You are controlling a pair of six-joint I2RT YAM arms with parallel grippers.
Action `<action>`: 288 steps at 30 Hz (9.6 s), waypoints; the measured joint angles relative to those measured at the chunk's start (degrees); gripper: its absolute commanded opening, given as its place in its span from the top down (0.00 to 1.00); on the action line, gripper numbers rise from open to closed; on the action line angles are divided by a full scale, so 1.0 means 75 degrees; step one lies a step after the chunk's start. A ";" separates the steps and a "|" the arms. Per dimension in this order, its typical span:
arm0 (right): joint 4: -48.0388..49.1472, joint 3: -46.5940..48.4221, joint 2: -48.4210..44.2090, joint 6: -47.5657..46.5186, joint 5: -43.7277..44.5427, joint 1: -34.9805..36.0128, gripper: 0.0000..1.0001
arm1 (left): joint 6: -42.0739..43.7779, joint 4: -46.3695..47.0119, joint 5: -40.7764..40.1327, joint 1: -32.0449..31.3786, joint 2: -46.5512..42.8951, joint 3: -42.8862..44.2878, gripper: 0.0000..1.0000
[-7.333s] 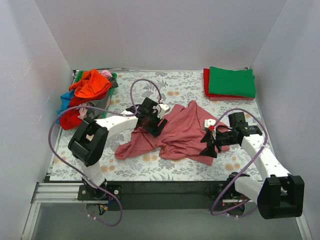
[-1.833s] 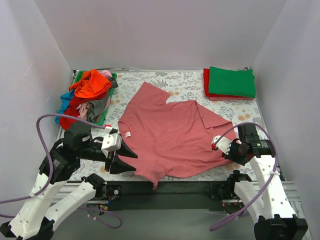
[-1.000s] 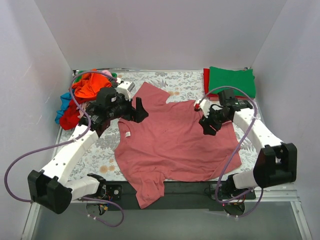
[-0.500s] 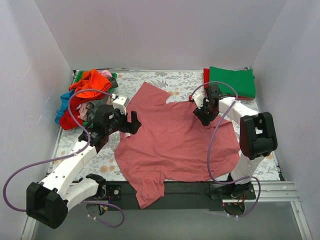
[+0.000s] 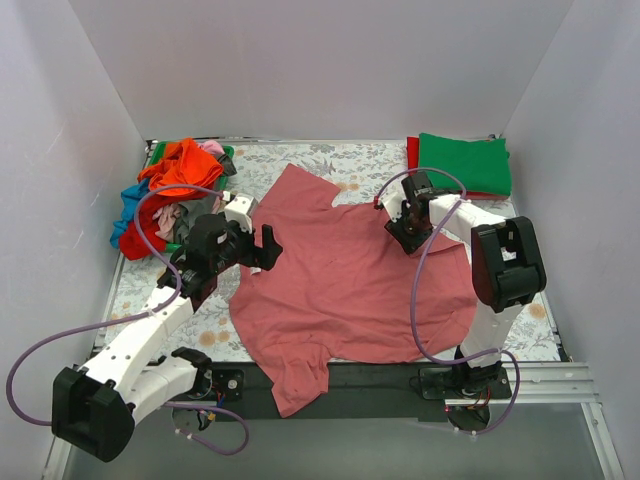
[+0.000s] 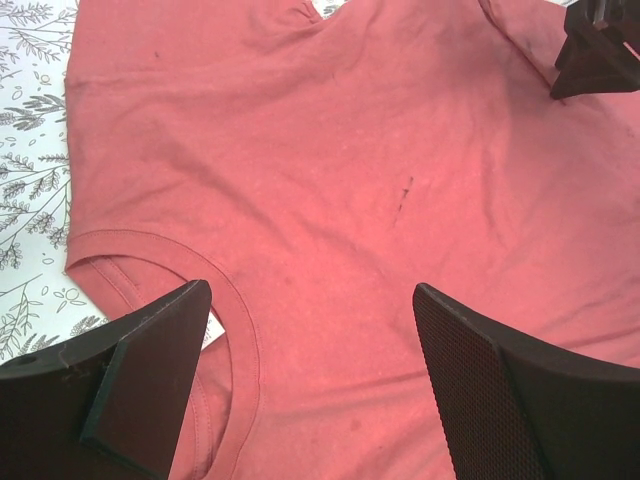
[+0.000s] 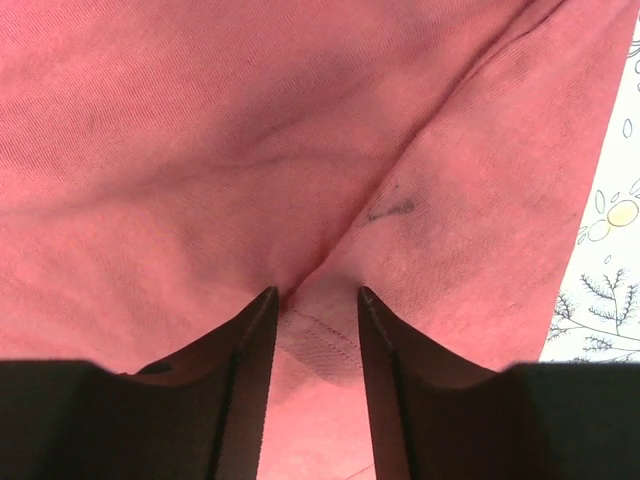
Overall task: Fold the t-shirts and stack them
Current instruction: Flatten the tshirt out
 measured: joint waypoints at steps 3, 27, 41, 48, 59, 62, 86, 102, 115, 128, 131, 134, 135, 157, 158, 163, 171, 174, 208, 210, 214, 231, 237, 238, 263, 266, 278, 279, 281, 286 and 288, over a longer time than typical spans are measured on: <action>0.0000 0.0000 0.0012 0.0003 0.0070 0.0026 0.63 | 0.0000 0.0029 -0.0026 0.0000 -0.0064 -0.0015 0.18; -0.0035 0.0332 -0.0076 0.0003 0.0087 -0.0006 0.85 | -0.0003 0.0067 -0.0230 0.0000 -0.0020 -0.0102 0.18; -0.0032 0.0329 0.0172 0.0035 0.0020 -0.0020 0.90 | -0.0003 0.0067 -0.0341 0.0000 0.0012 -0.0105 0.18; -0.0044 0.0329 0.0201 0.0052 0.0047 -0.0020 0.99 | -0.0003 0.0067 -0.0361 0.0000 0.0012 -0.0105 0.18; -0.0111 0.0452 -0.0289 -0.0015 0.0003 -0.0303 0.99 | -0.0003 0.0067 -0.0370 0.0000 0.0012 -0.0108 0.18; -0.0137 0.0589 -0.0326 -0.0041 -0.0023 -0.0399 0.99 | -0.0003 0.0067 -0.0379 0.0000 0.0012 -0.0111 0.18; -0.0825 0.0970 -0.0291 -0.0583 -0.1096 -0.0513 0.56 | -0.0600 0.0697 0.0673 0.0659 0.2646 0.1198 0.21; -0.0606 0.0522 0.0466 -0.0300 -0.0376 -0.0090 0.83 | -0.0458 0.0752 0.0326 0.0667 0.1833 0.0504 0.19; -0.0557 0.0554 0.0143 -0.0245 -0.0061 -0.0090 0.99 | -0.0434 0.0766 0.0297 0.0667 0.1830 0.0501 0.19; -0.0644 0.1740 -0.0131 -0.0507 -0.0353 -0.0889 0.99 | -0.0711 0.0918 0.0775 0.1087 0.3759 0.2122 0.21; -0.0682 0.1743 -0.0064 -0.0597 -0.0557 -0.0930 0.99 | -0.0801 0.1000 0.0921 0.1128 0.4202 0.2433 0.22; -0.0685 0.1629 0.0146 -0.0632 -0.0807 -0.0924 0.99 | -0.0874 0.0970 0.1049 0.1139 0.4395 0.2442 0.22; -0.0682 0.1556 0.0201 -0.0638 -0.0868 -0.0921 0.98 | -0.0898 0.0973 0.1064 0.1139 0.4424 0.2436 0.22; -0.0799 0.1026 0.0769 -0.0664 -0.1172 -0.0912 0.65 | -0.0828 0.0801 0.1075 0.1139 0.3538 0.1358 0.22; -0.0799 0.1026 0.0769 -0.0662 -0.1160 -0.0909 0.65 | -0.0822 0.0801 0.1075 0.1139 0.3538 0.1358 0.22; -0.0801 0.1026 0.0766 -0.0667 -0.1119 -0.0906 0.68 | -0.0784 0.0807 0.1075 0.1139 0.3518 0.1358 0.21; -0.0790 0.1029 0.0764 -0.0734 -0.0886 -0.0906 0.98 | -0.0778 0.0807 0.1075 0.1139 0.3509 0.1355 0.22; -0.0796 0.1029 0.0726 -0.0734 -0.0863 -0.0906 0.99 | -0.0778 0.0807 0.1075 0.1139 0.3509 0.1355 0.22; -0.0866 0.2226 -0.0192 -0.0836 -0.0740 -0.1078 0.99 | -0.0988 0.0169 0.0895 0.1390 0.9754 0.7982 0.45; -0.0868 0.2226 -0.0192 -0.0836 -0.0778 -0.1078 0.99 | -0.0985 -0.0076 0.0746 0.1402 1.0448 0.8862 0.45; -0.0868 0.2226 -0.0192 -0.0816 -0.0880 -0.1110 0.99 | -0.0959 -0.0443 0.0262 0.1419 1.1433 1.0048 0.45; -0.0842 0.2133 -0.0192 -0.0694 -0.1486 -0.1378 0.99 | -0.0734 -0.0740 0.0052 0.1416 1.1476 1.0133 0.76; -0.0851 0.1784 -0.0306 -0.0627 -0.1620 -0.1422 0.99 | -0.0691 -0.0711 0.0064 0.1405 1.0864 0.9133 0.92; -0.0866 0.1731 -0.0356 -0.0618 -0.1638 -0.1422 0.99 | -0.0688 -0.0726 0.0064 0.1402 1.0783 0.9014 0.97; -0.0752 0.0268 -0.1693 -0.0603 -0.1760 -0.1527 0.99 | -0.0533 -0.0108 0.0169 0.1367 0.7699 0.4395 0.99; -0.0740 0.0262 -0.1693 -0.0603 -0.1769 -0.1527 0.99 | -0.0577 0.0093 0.0093 0.1367 0.7449 0.4042 0.87; -0.0632 0.0262 -0.1693 -0.0574 -0.1816 -0.1527 0.99 | -0.0839 0.0804 -0.0131 0.1419 0.6519 0.3657 0.57; -0.0635 0.0262 -0.1693 -0.0577 -0.1818 -0.1527 0.99 | -0.0842 0.0871 -0.0131 0.1422 0.6487 0.3657 0.56; -0.0632 0.0262 -0.1690 -0.0574 -0.1821 -0.1527 0.99 | -0.0857 0.0956 -0.0131 0.1428 0.6475 0.3660 0.52; -0.0632 0.0262 -0.1690 -0.0574 -0.1839 -0.1527 0.99 | -0.0848 0.0947 -0.0128 0.1466 0.6510 0.3841 0.45; -0.0632 0.0262 -0.1690 -0.0571 -0.1836 -0.1527 0.99 | -0.0854 0.0947 -0.0128 0.1486 0.6560 0.4028 0.44</action>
